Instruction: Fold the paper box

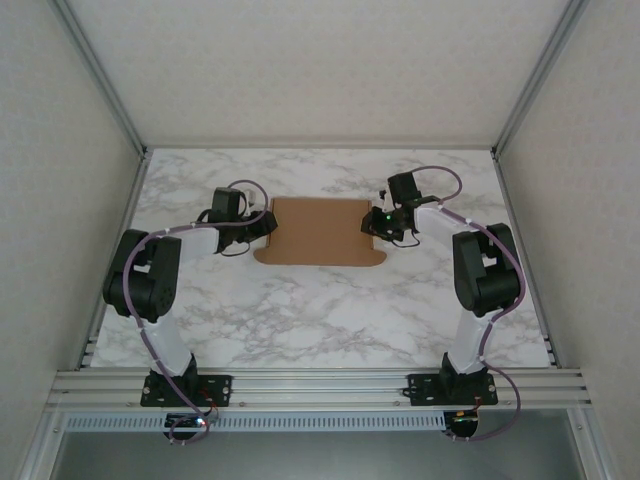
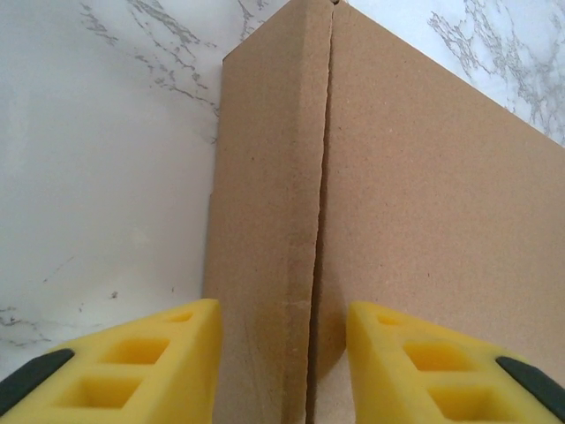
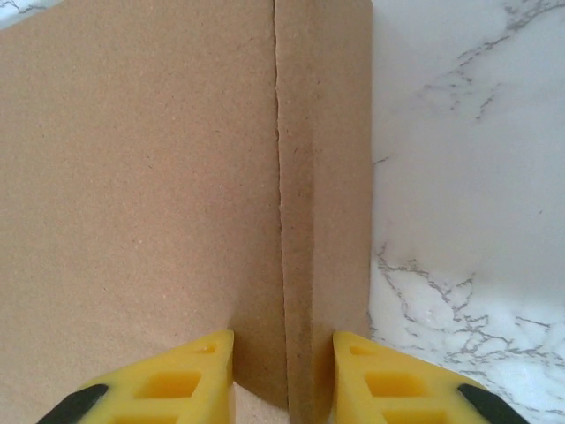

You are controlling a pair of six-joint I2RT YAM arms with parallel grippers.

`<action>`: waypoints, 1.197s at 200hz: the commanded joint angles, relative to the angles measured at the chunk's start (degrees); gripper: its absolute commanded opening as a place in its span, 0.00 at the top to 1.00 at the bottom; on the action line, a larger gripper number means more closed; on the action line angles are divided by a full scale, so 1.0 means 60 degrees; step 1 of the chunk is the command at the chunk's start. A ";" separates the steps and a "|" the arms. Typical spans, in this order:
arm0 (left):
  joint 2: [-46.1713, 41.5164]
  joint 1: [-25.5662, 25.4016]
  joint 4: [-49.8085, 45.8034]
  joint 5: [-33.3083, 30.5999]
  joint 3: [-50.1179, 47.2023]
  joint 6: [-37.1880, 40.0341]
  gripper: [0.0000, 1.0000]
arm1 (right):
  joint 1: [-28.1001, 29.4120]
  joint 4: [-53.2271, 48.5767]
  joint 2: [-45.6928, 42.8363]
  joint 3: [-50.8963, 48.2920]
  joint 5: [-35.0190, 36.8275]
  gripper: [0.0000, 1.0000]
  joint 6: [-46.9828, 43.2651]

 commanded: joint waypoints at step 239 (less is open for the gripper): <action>0.1807 0.1688 0.0387 0.2675 -0.0456 0.0028 0.84 | -0.1510 0.2592 0.0743 -0.1019 -0.4205 0.21 0.1160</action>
